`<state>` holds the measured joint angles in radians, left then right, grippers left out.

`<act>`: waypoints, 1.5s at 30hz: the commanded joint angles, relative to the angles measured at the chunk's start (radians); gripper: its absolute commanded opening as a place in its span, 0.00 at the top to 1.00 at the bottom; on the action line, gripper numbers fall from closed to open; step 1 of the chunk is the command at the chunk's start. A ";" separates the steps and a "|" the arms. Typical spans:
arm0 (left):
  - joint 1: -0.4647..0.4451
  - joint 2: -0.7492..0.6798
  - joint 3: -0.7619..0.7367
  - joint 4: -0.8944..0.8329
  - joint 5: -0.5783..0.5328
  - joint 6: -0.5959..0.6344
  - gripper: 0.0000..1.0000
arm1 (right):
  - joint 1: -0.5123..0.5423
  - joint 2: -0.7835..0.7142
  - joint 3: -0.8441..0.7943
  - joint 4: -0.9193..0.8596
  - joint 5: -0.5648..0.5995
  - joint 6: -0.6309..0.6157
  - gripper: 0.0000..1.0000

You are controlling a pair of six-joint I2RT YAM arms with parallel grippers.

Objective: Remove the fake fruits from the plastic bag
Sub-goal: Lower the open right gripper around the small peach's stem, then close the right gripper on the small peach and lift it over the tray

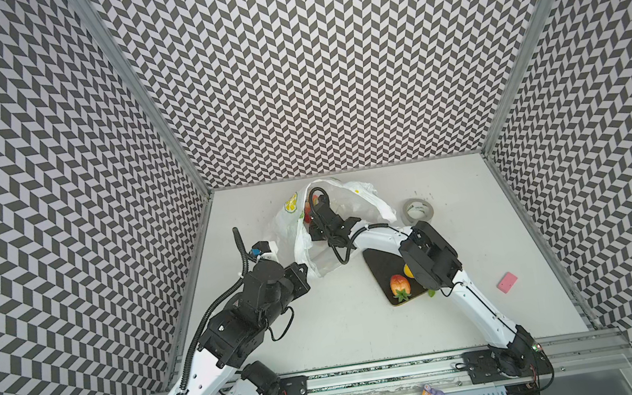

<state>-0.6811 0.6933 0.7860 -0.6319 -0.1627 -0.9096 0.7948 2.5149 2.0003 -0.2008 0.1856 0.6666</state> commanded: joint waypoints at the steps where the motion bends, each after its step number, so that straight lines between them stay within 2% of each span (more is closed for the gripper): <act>1: -0.006 -0.006 0.018 -0.017 -0.028 0.011 1.00 | -0.002 -0.033 0.012 0.015 -0.006 0.003 0.77; 13: -0.006 -0.008 -0.041 0.050 -0.032 0.002 1.00 | 0.018 -0.293 -0.228 0.080 -0.062 -0.021 0.80; 20: -0.006 0.007 -0.049 0.096 -0.030 -0.008 1.00 | 0.058 -0.514 -0.468 0.111 -0.054 -0.085 0.80; 31: -0.006 0.022 -0.066 0.134 -0.014 -0.011 1.00 | 0.163 -0.993 -0.831 0.014 0.153 -0.185 0.80; 39: -0.006 0.030 -0.085 0.173 -0.011 -0.031 1.00 | 0.218 -1.330 -1.008 -0.205 0.261 -0.128 0.79; 45: -0.006 0.032 -0.076 0.171 -0.023 -0.015 1.00 | 0.218 -1.461 -1.123 -0.302 0.333 -0.089 0.79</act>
<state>-0.6811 0.7296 0.7090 -0.4847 -0.1677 -0.9260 1.0077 1.0878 0.9295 -0.4324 0.4442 0.5472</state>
